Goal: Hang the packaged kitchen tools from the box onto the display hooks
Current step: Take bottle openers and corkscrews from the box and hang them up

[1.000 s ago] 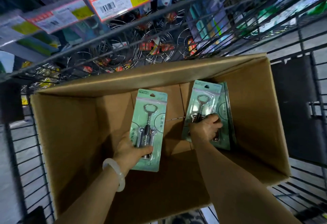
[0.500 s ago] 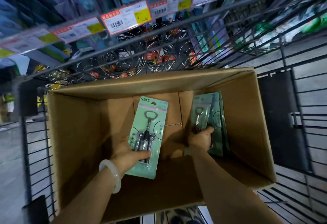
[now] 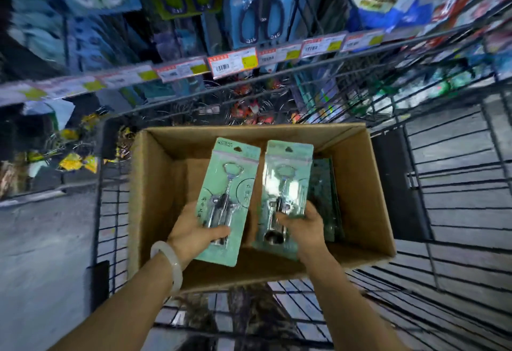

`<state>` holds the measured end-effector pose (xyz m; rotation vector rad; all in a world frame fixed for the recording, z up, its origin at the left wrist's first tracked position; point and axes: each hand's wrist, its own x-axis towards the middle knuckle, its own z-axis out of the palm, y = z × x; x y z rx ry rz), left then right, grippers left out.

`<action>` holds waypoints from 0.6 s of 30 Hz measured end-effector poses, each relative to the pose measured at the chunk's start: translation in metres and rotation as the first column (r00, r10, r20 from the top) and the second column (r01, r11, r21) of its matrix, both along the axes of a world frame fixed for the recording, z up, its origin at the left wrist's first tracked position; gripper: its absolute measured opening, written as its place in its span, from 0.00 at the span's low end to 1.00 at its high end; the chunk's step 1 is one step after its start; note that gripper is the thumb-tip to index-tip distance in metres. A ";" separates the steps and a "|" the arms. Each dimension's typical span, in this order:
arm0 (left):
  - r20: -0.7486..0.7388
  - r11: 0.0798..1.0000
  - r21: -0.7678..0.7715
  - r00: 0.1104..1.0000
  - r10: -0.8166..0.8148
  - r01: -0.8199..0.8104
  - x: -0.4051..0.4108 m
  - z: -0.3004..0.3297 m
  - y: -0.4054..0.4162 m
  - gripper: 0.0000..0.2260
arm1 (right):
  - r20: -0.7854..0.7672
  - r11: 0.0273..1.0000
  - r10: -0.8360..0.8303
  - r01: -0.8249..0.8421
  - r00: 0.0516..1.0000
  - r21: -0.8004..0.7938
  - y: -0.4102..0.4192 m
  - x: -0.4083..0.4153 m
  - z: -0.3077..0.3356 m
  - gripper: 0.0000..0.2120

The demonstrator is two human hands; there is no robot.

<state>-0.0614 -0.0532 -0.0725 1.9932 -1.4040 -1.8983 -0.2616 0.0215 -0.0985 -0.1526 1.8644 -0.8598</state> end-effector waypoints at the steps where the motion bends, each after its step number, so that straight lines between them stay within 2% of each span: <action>1: -0.015 0.999 -0.036 1.000 0.021 -0.022 0.006 0.007 0.002 0.21 | 0.011 0.998 0.019 -0.018 1.000 -0.052 -0.001 0.006 0.015 0.14; 3: -0.027 0.994 -0.096 0.998 0.057 -0.060 0.021 0.018 0.005 0.29 | 0.038 0.987 0.035 -0.029 0.999 -0.157 -0.004 0.020 0.038 0.15; 4: -0.034 0.988 -0.135 0.997 0.074 -0.078 0.030 0.025 0.007 0.30 | 0.038 0.973 0.056 -0.046 0.998 -0.225 -0.006 0.029 0.048 0.17; 7: -0.078 0.948 -0.282 0.988 0.132 -0.149 0.058 0.049 0.013 0.30 | -0.040 0.907 0.164 -0.167 0.986 -0.388 -0.009 0.058 0.075 0.29; 9: -0.138 0.922 -0.314 0.971 0.193 -0.228 0.079 0.062 0.015 0.37 | -0.121 0.851 0.187 -0.223 0.975 -0.476 -0.013 0.079 0.091 0.36; 11: -0.166 0.894 -0.331 0.951 0.260 -0.302 0.102 0.082 0.020 0.38 | -0.179 0.803 0.175 -0.246 0.968 -0.543 -0.016 0.108 0.111 0.40; 15: -0.247 0.811 -0.418 0.910 0.333 -0.410 0.158 0.118 0.030 0.34 | -0.246 0.690 0.209 -0.321 0.946 -0.649 -0.021 0.174 0.160 0.41; 18: -0.311 0.731 -0.498 0.883 0.352 -0.467 0.205 0.151 0.035 0.38 | -0.303 0.605 0.257 -0.397 0.918 -0.690 -0.028 0.222 0.195 0.42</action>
